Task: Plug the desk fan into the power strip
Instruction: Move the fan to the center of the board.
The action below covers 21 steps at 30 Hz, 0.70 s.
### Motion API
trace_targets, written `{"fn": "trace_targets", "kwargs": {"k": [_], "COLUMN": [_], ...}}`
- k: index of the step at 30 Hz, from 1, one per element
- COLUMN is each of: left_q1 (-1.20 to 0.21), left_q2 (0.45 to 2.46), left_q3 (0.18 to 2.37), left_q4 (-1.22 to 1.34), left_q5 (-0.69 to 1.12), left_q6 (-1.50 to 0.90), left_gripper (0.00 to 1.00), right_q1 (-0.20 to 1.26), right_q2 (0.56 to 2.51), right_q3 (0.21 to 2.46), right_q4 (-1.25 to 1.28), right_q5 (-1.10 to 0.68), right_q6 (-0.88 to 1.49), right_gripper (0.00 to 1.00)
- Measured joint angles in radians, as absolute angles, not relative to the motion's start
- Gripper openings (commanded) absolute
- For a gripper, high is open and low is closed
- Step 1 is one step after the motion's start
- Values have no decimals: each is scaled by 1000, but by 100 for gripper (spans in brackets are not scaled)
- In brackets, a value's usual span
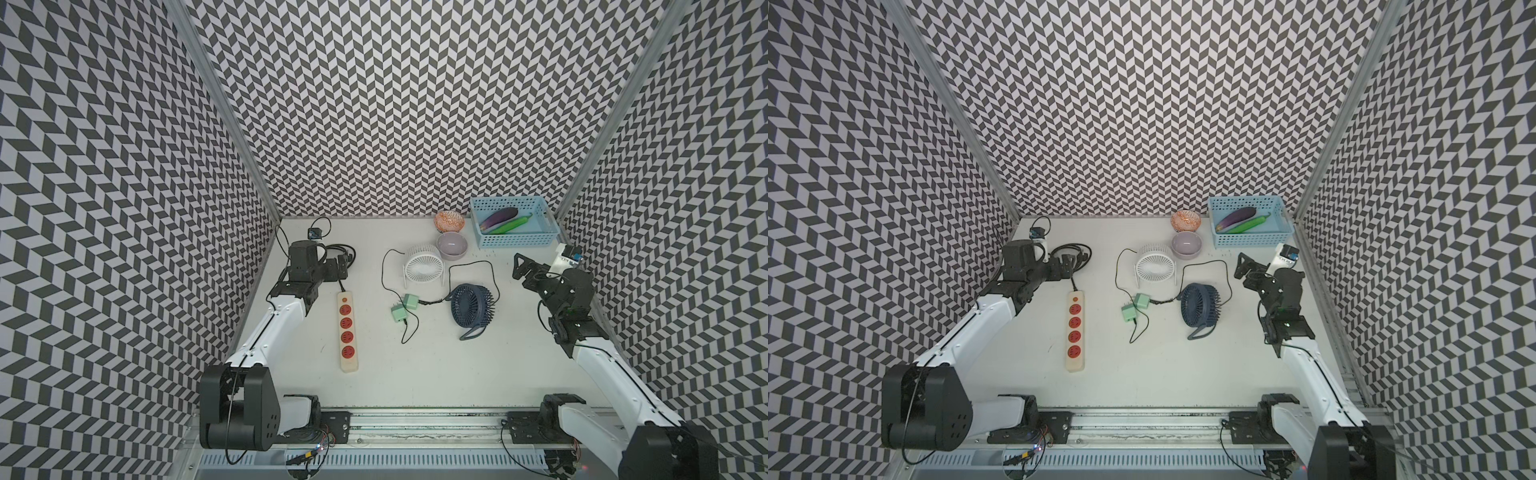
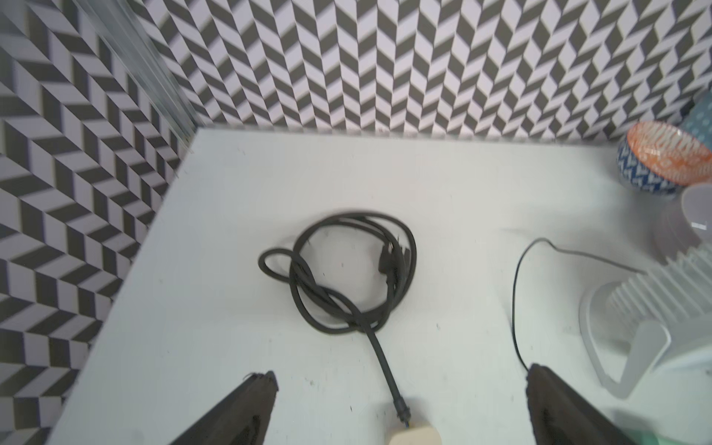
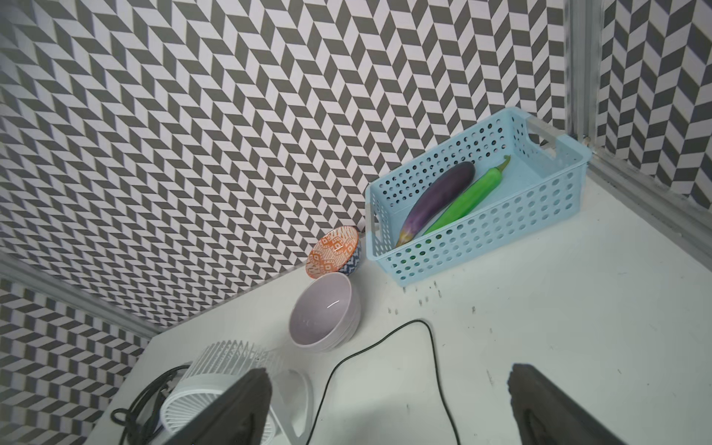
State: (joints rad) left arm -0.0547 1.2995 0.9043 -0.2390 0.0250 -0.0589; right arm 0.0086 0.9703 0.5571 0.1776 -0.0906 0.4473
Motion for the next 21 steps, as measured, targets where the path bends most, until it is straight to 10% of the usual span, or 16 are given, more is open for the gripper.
{"fn": "trace_targets", "kwargs": {"k": [21], "left_q1": [-146], "left_q2": [1507], "left_q3": [815], "left_q4": [-363], "left_q5": [62], "left_q6": [-24], "left_gripper": [98], "right_q1": [10], "right_q2": [904], "right_q3": [528], "right_q4": [-14], "right_q5": [-235], "right_q6": [445], "right_gripper": [100]}}
